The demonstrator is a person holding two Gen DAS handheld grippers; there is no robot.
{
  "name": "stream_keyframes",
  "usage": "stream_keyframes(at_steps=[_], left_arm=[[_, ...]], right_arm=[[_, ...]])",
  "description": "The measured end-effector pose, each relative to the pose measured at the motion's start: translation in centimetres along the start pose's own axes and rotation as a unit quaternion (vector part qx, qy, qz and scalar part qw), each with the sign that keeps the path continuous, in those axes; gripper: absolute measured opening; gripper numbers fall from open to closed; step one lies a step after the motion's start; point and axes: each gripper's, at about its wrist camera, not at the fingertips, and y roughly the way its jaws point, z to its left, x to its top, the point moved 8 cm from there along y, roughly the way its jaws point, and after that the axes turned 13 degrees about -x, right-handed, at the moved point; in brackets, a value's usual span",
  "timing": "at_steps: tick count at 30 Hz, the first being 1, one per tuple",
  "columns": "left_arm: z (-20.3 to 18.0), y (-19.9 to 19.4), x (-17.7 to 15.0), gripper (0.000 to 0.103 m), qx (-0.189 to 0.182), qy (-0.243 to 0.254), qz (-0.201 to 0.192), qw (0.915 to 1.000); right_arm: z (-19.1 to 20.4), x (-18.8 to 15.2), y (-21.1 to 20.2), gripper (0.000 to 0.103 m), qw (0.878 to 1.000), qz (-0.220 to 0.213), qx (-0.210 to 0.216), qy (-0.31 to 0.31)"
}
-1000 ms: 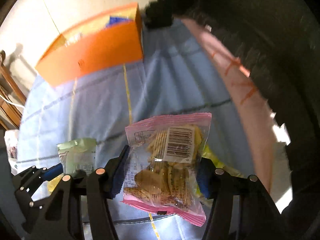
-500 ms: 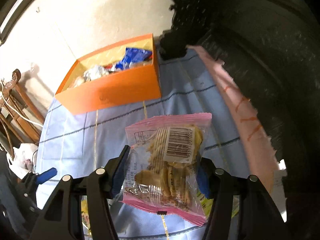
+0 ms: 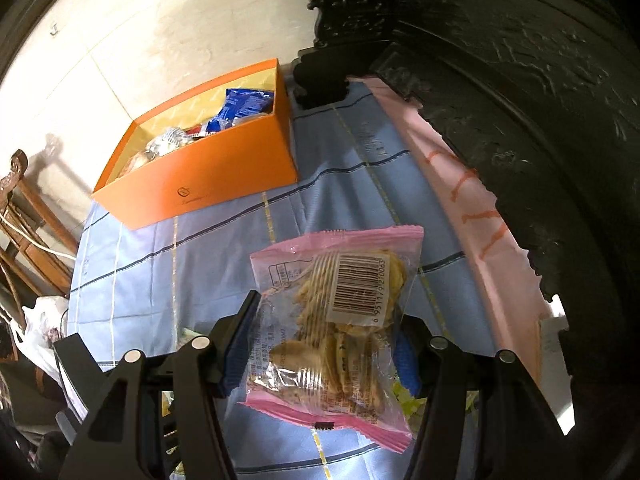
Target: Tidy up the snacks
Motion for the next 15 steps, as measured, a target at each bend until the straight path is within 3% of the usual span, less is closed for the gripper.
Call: stream_keyframes(at_steps=[5,7,9,10,12,15], left_arm=[[2.4,-2.0,0.7,0.028,-0.048,-0.087,-0.027,0.9946],[3.6,-2.2,0.5,0.033,-0.02,-0.089,-0.022,0.9956],[3.6,-2.1,0.1,0.033,0.023,-0.045,-0.014,0.9986],[3.4,-1.9,-0.2,0.029,0.027,-0.028,-0.006,0.9992],[4.0,-2.3,-0.1,0.026,0.007,-0.047,-0.009,0.9988],[5.0,-4.3,1.5,0.01,-0.033,-0.092,-0.053,0.9938]], right_arm=[[0.2,-0.3,-0.7,0.06,1.0,-0.003,0.005,-0.006],[0.2,-0.2,-0.9,0.06,1.0,-0.004,0.01,-0.003],[0.2,-0.2,-1.0,0.06,1.0,-0.004,0.013,-0.002],[0.2,-0.2,-1.2,0.06,1.0,-0.006,0.014,-0.002],[0.1,-0.1,-1.5,0.06,1.0,-0.011,0.017,0.001],[-0.4,0.0,-1.8,0.06,1.0,-0.012,0.017,0.01]])
